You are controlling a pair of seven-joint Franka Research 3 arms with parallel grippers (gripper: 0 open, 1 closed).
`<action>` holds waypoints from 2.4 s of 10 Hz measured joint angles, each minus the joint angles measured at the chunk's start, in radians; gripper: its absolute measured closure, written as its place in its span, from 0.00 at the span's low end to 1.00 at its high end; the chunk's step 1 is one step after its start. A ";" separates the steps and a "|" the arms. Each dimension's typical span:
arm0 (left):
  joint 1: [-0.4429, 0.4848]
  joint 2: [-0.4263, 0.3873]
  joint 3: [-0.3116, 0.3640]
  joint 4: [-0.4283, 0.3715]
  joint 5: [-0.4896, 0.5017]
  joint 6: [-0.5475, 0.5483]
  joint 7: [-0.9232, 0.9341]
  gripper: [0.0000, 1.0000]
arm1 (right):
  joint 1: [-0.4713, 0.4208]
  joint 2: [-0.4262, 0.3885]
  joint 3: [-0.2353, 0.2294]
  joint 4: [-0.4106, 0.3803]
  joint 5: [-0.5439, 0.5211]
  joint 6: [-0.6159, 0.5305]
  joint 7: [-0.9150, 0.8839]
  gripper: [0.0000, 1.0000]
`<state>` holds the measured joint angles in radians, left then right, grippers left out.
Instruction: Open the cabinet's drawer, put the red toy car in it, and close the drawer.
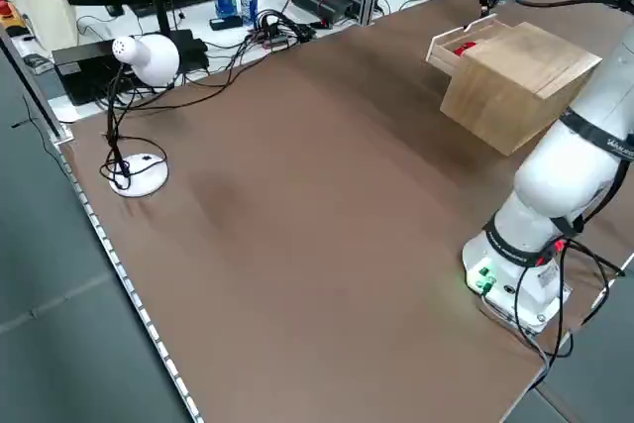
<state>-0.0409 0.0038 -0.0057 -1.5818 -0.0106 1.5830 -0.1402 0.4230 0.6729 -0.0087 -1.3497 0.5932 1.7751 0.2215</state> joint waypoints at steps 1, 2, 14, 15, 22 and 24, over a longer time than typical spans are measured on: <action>0.000 0.000 0.000 0.002 0.004 0.000 0.001 0.00 | 0.001 0.002 0.000 0.004 0.000 -0.016 0.001 0.98; 0.000 0.000 0.000 0.004 0.006 0.000 0.018 0.00 | 0.005 0.003 0.000 0.005 0.000 -0.040 0.003 0.98; 0.000 0.009 -0.001 0.004 0.008 -0.005 0.124 0.03 | 0.061 0.005 -0.003 -0.023 -0.001 -0.258 0.023 0.97; 0.000 0.009 -0.002 0.004 0.008 -0.005 0.124 0.03 | 0.061 0.005 -0.004 -0.021 -0.004 -0.258 0.023 0.90; -0.009 0.010 -0.004 0.007 0.008 0.007 0.125 0.03 | -0.037 -0.013 -0.091 0.126 -0.092 -0.203 0.023 0.00; -0.009 0.011 -0.004 0.008 0.008 0.009 0.125 0.03 | -0.086 -0.016 -0.150 0.146 -0.122 -0.203 0.020 0.00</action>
<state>-0.0496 0.0143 -0.0098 -1.5734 -0.0030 1.5921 -0.0156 0.3372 0.6572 -0.1584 -1.2036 0.4708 1.5722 0.2416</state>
